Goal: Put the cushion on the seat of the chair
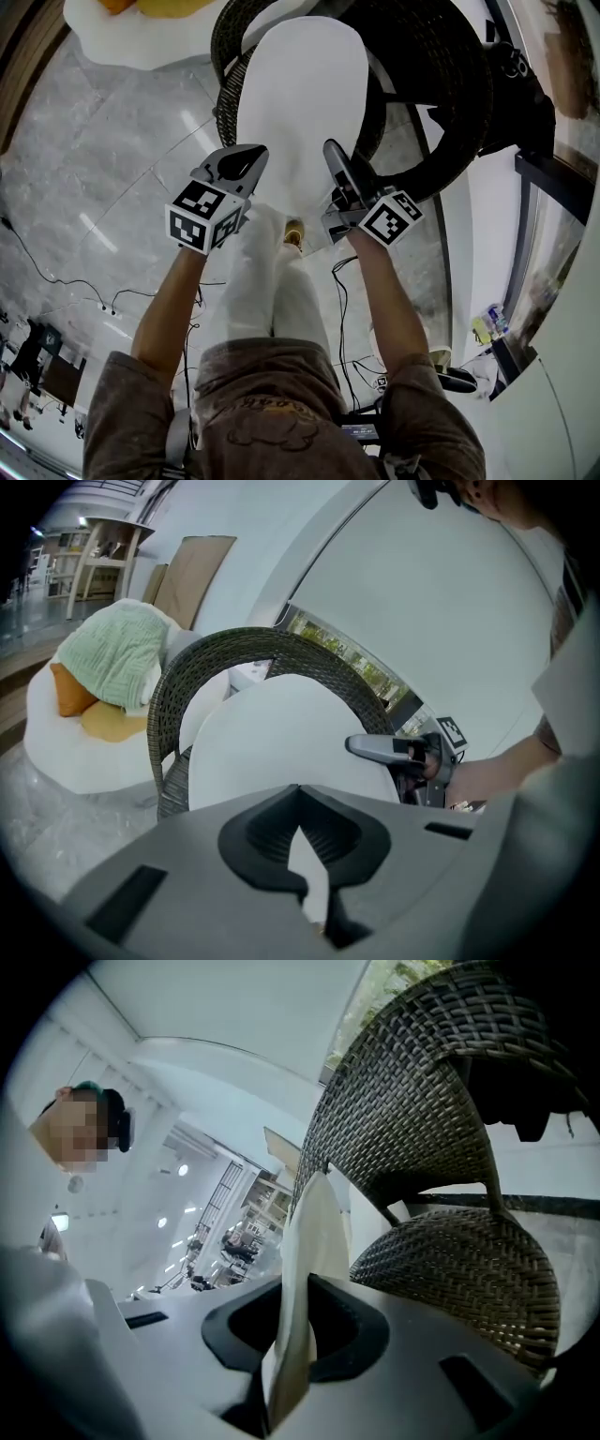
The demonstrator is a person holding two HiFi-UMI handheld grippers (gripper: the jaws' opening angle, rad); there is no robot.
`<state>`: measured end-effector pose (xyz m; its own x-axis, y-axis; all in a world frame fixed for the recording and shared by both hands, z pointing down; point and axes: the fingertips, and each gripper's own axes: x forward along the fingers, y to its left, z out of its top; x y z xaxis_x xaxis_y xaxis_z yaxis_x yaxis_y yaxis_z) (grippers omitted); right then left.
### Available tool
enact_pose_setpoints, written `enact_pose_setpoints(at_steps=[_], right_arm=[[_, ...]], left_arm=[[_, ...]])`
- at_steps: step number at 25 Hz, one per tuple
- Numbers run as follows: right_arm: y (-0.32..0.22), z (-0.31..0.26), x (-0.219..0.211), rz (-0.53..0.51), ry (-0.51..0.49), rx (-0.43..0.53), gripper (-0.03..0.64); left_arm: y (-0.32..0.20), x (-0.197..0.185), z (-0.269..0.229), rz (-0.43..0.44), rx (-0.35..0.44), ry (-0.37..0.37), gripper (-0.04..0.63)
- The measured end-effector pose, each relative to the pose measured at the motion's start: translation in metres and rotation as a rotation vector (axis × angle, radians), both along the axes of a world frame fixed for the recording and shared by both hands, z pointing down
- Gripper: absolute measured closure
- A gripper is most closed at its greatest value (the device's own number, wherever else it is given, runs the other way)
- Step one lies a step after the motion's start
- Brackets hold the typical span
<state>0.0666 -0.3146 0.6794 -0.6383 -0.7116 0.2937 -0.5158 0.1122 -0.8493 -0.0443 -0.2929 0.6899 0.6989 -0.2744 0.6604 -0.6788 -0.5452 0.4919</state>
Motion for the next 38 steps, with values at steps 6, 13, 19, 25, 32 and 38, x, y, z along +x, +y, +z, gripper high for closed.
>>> enact_pose_setpoints(at_steps=[6, 13, 19, 25, 32, 38], right_arm=[[-0.005, 0.027, 0.023, 0.016, 0.061, -0.03, 0.546], [-0.007, 0.065, 0.045, 0.04, 0.193, -0.086, 0.546], [-0.006, 0.098, 0.058, 0.05, 0.358, -0.135, 0.545], [-0.002, 0.116, 0.063, 0.059, 0.483, -0.187, 0.513], [0.004, 0.135, 0.081, 0.066, 0.61, -0.245, 0.407], [0.015, 0.14, 0.082, 0.037, 0.641, -0.265, 0.341]], left_arm=[[0.002, 0.005, 0.015, 0.009, -0.013, -0.002, 0.591], [0.009, 0.007, 0.035, 0.013, -0.033, -0.007, 0.591], [0.016, 0.013, 0.054, 0.02, -0.057, -0.014, 0.591], [0.026, 0.018, 0.064, 0.039, -0.081, -0.013, 0.591], [0.028, 0.022, 0.065, 0.054, -0.088, -0.003, 0.591], [0.032, 0.027, 0.066, 0.058, -0.093, 0.009, 0.591]])
